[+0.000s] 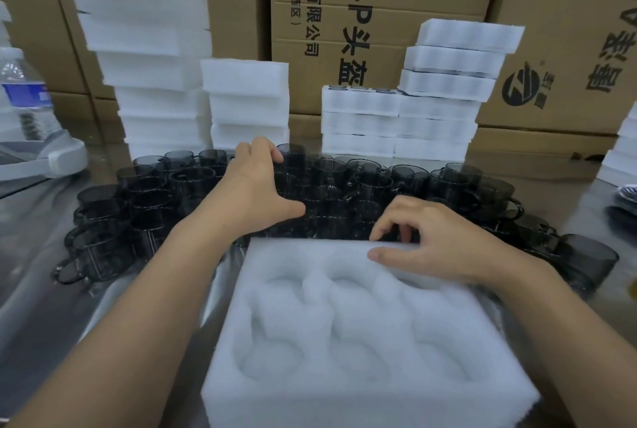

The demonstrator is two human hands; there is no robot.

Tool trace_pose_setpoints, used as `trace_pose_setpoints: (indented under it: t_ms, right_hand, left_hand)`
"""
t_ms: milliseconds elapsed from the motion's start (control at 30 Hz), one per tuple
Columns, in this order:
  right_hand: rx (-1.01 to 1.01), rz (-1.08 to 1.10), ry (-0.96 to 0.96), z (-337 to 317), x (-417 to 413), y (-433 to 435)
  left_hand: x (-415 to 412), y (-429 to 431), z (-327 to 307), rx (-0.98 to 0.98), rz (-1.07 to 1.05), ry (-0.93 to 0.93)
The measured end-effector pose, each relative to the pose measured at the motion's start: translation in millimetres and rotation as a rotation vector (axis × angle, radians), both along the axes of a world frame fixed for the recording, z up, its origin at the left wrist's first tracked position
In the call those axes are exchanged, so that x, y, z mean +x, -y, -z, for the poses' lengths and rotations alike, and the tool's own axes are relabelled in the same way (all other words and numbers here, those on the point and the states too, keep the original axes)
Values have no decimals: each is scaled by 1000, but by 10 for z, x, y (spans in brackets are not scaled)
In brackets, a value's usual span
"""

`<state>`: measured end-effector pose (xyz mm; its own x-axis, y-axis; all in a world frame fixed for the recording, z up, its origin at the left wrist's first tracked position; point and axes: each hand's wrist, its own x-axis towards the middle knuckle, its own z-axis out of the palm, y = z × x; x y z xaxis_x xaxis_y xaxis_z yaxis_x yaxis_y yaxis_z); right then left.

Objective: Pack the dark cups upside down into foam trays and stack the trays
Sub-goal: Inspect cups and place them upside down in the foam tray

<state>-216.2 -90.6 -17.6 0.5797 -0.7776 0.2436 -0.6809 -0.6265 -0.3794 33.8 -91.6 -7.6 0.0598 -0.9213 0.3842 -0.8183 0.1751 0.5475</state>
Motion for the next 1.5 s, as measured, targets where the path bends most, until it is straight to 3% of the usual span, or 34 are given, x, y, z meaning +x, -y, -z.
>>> trace_pose_setpoints:
  t_ms: [167,367,433,533,667,933,1100,1500]
  right_hand:
    - [-19,28,13,33,30,1]
    - [-56,93,-20,56,28,22]
    - [-21,114,199,62,56,35]
    - [179,106,684,61,111,46]
    - [314,26,895,36,148,28]
    - [136,-140,644,82,180,-60]
    - [75,-50,635,112,165,-18]
    - [-24,-35,639,132,142,15]
  left_hand:
    - [-80,-66,-52,-228,50,-136]
    - [-382,-207,-9,-308,380,-322]
    - [-488,-219,65,-295,494,-338]
    - [-586,-223,166,-312,590,-259]
    - [-588,-198,210,-328,609,-248]
    - [-577,-172,236,-359,568,-305]
    - [-579,-144,254,-321,532,-376]
    - [-558,-162,229,-314,422,-268]
